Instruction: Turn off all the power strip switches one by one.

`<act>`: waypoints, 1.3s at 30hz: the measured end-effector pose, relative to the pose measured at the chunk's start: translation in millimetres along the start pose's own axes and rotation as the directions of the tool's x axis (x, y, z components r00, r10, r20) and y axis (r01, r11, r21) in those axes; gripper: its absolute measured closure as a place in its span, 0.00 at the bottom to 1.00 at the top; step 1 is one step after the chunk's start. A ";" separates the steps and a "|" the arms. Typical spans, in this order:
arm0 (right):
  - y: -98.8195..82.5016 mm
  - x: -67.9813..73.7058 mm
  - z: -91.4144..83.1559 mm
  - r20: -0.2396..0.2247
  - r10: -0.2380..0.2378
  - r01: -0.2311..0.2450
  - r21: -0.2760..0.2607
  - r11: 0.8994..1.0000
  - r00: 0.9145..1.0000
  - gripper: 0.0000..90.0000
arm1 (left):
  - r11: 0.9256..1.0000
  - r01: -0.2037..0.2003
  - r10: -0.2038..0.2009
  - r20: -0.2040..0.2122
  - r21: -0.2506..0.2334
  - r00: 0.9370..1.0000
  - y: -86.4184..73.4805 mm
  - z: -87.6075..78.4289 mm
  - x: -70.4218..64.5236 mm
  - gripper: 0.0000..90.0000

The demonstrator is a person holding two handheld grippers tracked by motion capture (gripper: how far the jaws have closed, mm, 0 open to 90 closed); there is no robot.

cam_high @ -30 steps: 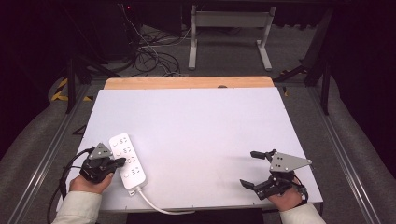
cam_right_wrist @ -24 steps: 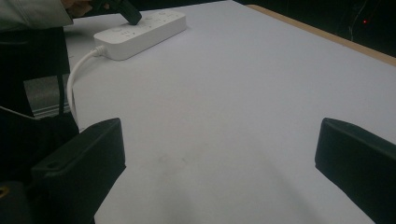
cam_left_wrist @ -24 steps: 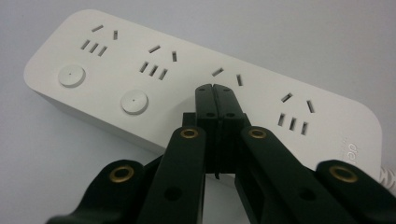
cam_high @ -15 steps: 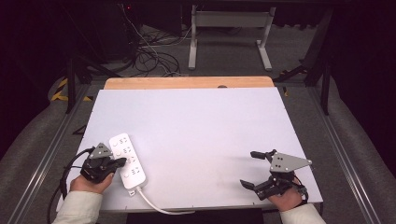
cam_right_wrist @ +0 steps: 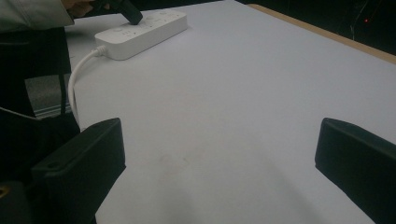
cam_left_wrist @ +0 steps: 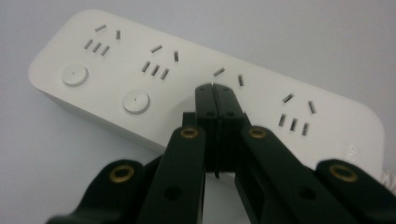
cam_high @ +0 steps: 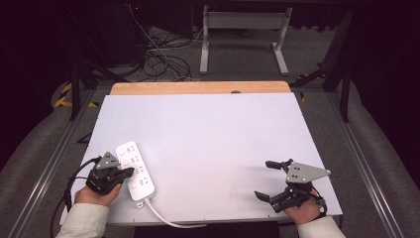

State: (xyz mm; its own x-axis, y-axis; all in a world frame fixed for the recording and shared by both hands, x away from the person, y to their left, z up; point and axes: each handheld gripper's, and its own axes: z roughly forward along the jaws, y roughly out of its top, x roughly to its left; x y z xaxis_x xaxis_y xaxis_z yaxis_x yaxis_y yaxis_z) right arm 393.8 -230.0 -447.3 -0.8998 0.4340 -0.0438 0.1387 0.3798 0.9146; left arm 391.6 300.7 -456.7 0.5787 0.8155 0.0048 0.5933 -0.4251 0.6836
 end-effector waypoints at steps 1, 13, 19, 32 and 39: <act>0.0 -0.6 -0.1 0.001 0.000 0.000 0.001 1.000 1.000 0.02 | 1.000 -0.002 0.002 0.000 0.009 1.000 1.8 -1.1 -0.3 1.00; -0.5 -2.0 1.8 0.003 0.007 -0.007 0.007 1.000 1.000 0.02 | 0.992 -0.028 0.037 0.067 -0.125 0.997 15.1 -36.5 -10.2 1.00; -0.5 -1.6 1.3 0.003 0.006 -0.006 0.005 1.000 1.000 0.02 | 0.992 -0.038 0.048 0.079 -0.121 0.996 14.7 -38.7 -15.2 1.00; -0.1 -0.7 0.3 -0.001 -0.002 0.002 0.004 1.000 1.000 0.02 | 0.998 -0.050 0.053 0.104 -0.032 0.993 -2.2 -27.2 -27.2 1.00; -0.1 -1.1 0.9 -0.001 -0.003 0.003 0.008 1.000 1.000 0.02 | 0.998 -0.059 0.058 0.098 0.007 0.994 -5.2 -20.2 -26.9 1.00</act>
State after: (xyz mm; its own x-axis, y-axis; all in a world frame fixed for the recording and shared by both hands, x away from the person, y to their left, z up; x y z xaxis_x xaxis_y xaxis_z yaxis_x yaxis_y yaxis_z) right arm 395.1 -229.9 -447.7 -0.9006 0.4322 -0.0458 0.1394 0.3871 0.9114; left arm 361.7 289.0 -445.6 0.6640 0.7473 -0.0270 0.5620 -0.4749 0.6773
